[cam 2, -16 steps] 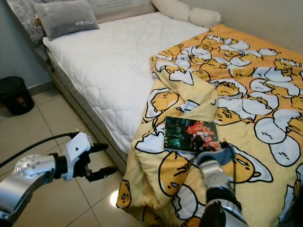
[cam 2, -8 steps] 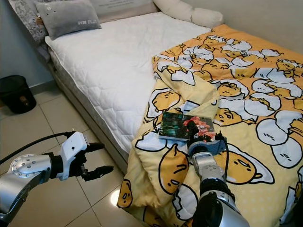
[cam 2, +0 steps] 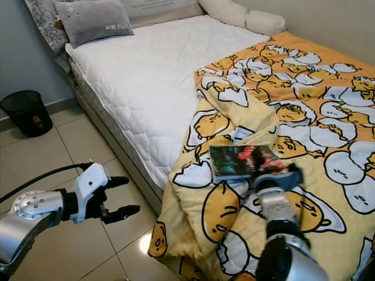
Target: Clean up the room
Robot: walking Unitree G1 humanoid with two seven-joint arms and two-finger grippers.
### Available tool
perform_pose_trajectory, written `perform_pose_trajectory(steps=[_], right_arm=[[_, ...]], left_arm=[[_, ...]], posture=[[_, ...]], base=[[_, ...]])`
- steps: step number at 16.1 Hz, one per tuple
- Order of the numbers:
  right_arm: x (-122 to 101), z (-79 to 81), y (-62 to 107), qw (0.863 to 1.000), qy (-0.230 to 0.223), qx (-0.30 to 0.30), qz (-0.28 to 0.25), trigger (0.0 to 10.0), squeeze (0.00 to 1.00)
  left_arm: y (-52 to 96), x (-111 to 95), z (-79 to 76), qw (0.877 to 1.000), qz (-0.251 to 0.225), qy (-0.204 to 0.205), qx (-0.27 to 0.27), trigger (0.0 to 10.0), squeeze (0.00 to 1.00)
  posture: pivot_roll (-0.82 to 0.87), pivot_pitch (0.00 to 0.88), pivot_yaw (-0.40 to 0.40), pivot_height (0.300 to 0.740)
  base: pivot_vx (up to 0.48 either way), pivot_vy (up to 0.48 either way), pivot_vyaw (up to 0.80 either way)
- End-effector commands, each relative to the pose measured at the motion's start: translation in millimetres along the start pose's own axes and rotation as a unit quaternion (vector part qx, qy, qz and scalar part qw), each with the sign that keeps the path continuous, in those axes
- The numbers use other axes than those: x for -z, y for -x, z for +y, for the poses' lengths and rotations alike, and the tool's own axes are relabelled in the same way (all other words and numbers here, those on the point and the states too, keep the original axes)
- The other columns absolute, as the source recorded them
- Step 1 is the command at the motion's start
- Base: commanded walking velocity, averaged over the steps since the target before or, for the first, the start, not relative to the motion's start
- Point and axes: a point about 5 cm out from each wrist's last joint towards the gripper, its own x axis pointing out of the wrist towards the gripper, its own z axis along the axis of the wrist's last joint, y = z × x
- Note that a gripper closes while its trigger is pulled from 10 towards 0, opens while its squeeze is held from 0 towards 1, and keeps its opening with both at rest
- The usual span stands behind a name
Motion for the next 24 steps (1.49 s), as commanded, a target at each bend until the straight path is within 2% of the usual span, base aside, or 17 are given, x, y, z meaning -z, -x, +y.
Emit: perform_pose_trajectory(steps=[1, 3, 6, 8, 11, 15, 16, 18, 24], right_arm=[[-9, 11.8, -4.8, 1.000, 0.012, -0.013, -0.016, 10.0, 0.00], [-11, 16.8, -7.0, 0.999, 0.028, -0.018, -0.018, 10.0, 0.00], [-5, 23.4, -9.2, 0.999, 0.019, -0.032, -0.004, 10.0, 0.00], [22, 17.9, -6.9, 0.999, 0.011, -0.020, 0.047, 10.0, 0.00], [45, 8.5, -2.6, 0.997, 0.000, 0.011, 0.079, 10.0, 0.00], [62, 10.0, -1.4, 0.996, -0.010, 0.027, 0.090, 10.0, 0.00], [67, 15.1, -2.6, 0.995, -0.028, 0.028, 0.089, 3.4, 0.00], [69, 19.4, -3.8, 0.995, -0.031, 0.024, 0.089, 0.0, 0.00], [58, 22.2, -7.1, 0.997, -0.035, 0.026, 0.062, 0.0, 0.00]], left_arm=[[0.0, -4, 1.1, 1.000, 0.000, -0.014, 0.001, 10.0, 0.11], [-0.2, -4, 1.2, 1.000, 0.000, -0.016, 0.000, 10.0, 0.11], [-0.9, -3, 0.9, 1.000, 0.000, -0.014, 0.002, 10.0, 0.11], [-1.1, -3, 0.8, 1.000, 0.000, -0.013, 0.001, 10.0, 0.10], [-0.8, -4, 2.4, 1.000, -0.001, -0.012, -0.003, 10.0, 0.10], [-3.8, -5, 4.0, 1.000, -0.002, -0.015, -0.001, 10.0, 0.09], [-4.7, -7, 5.0, 1.000, -0.003, -0.017, -0.001, 10.0, 0.09], [-5.2, -7, 5.0, 1.000, -0.004, -0.017, -0.002, 10.0, 0.09], [-4.6, -6, 5.0, 1.000, -0.007, -0.013, -0.014, 10.0, 0.08]], posture=[[0.06, 0.000, 0.003, 0.740], [0.06, 0.000, 0.002, 0.740], [0.06, 0.000, 0.001, 0.740], [0.07, 0.000, -0.002, 0.740], [0.06, 0.000, 0.005, 0.740], [0.06, 0.000, 0.011, 0.740], [0.06, 0.000, 0.009, 0.740], [0.07, 0.000, 0.003, 0.740], [0.08, 0.000, -0.014, 0.740]], base=[[0.000, 0.000, 0.00], [0.000, 0.000, 0.00], [0.000, 0.000, 0.00], [0.000, 0.000, 0.00], [0.000, 0.000, 0.00], [0.000, 0.000, 0.00], [0.000, 0.000, 0.00], [0.000, 0.000, 0.00], [0.000, 0.000, 0.00]])
